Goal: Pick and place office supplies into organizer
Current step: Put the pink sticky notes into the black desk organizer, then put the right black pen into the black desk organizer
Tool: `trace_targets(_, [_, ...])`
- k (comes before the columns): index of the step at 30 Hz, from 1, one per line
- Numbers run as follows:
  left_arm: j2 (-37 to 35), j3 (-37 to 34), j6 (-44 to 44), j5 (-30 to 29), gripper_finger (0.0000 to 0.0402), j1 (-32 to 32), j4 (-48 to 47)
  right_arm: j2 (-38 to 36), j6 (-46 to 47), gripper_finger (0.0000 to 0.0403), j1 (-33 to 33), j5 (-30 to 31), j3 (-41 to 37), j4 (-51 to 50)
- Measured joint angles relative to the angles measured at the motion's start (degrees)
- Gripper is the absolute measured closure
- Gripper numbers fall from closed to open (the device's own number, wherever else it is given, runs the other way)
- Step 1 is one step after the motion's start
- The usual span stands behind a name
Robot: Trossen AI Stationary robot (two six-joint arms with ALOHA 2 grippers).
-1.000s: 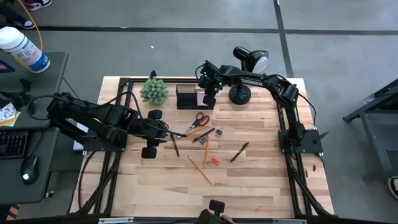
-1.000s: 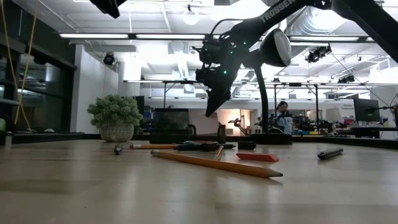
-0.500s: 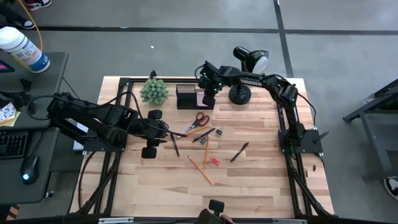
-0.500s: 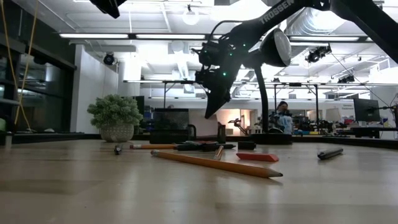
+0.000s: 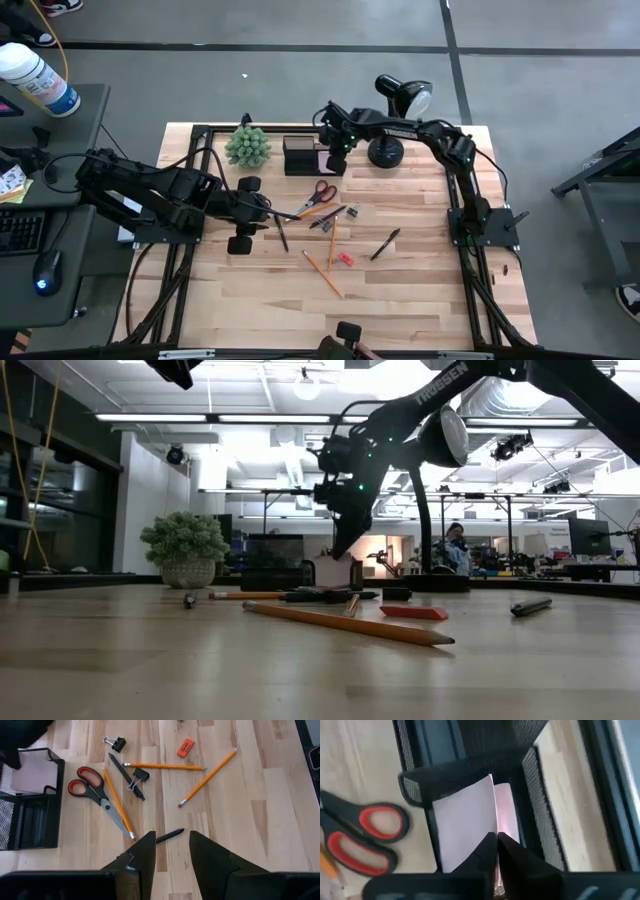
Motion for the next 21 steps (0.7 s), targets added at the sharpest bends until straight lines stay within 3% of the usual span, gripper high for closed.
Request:
trace_targets(4, [0.0, 0.0, 0.0, 0.0, 0.0295, 0.0, 0.1, 0.3, -1.1, 0.0348, 0.8, 1.8, 0.1, 0.1])
trace_targets(12, [0.0, 0.0, 1.1, -0.1, 0.0295, 0.0, 0.2, 0.1, -1.6, 0.0221, 2.4, 2.1, 2.6, -5.5])
trace_targets(16, [0.0, 0.0, 3.4, -1.3, 0.0295, 0.0, 0.2, 0.0, -2.2, 0.0169, 3.5, 5.6, 7.8, -9.9])
trace_targets(21, [0.0, 0.0, 6.7, -3.2, 0.0295, 0.0, 0.1, 0.0, 0.7, 0.0144, 4.5, 7.8, 18.2, -18.1])
